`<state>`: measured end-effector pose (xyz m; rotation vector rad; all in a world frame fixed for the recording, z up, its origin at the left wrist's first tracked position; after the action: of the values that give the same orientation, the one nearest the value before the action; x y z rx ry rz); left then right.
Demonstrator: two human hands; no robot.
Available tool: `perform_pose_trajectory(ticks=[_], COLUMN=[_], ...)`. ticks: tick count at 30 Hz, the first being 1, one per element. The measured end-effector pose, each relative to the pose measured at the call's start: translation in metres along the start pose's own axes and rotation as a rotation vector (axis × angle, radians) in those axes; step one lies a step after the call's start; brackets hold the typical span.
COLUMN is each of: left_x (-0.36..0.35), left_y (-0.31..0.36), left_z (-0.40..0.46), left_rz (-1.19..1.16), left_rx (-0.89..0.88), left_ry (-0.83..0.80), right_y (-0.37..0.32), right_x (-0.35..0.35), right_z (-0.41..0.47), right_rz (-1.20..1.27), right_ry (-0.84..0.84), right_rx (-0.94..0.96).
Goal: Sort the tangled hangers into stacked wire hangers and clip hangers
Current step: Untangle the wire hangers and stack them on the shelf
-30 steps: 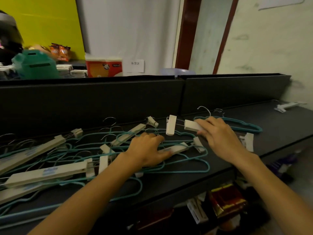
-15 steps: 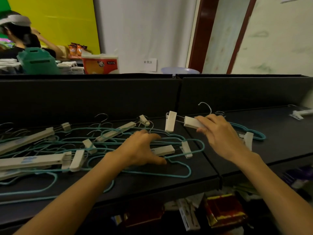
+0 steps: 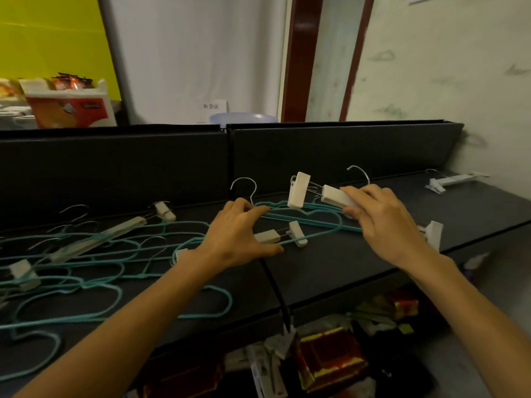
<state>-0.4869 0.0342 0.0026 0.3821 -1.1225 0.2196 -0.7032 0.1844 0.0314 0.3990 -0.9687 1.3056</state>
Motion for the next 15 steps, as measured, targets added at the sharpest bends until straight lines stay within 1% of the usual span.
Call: perform_pose_trajectory(ticks=[4,7,11,15], left_x=[-0.004,0.004,-0.005,-0.036], left_y=[0.002,-0.008,-0.021,-0.027], left_z=[0.039,0.070,0.099,0.128], left_rz=[0.013,-0.064,0.005,-0.020], left_rx=[0.001,0.011,-0.059,-0.158], left_ry=[0.036,0.040,-0.062,-0.188], right_y=[0.036,0.056,0.068,0.071], right_x=[0.001,-0.001,-0.007,-0.009], right_z=[0.002,0.010,0.022,0.041], right_rz=[-0.007,-0.032,-0.036,-0.076], right_ry=[-0.005,0.000,-0.010,-0.007], right_rx=[-0.058,-0.104,-0.141,-0.146])
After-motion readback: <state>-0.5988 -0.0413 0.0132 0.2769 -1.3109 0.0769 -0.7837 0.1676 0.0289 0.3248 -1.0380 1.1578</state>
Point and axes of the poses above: each hand's wrist, its own z-axis towards the middle knuckle, its own x-axis out of the back of the hand, y = z × x, the point moved 1 cm from there along z, towards the middle knuckle, and after that the axes turned 13 degrees about -x, right-handed, at the moved point
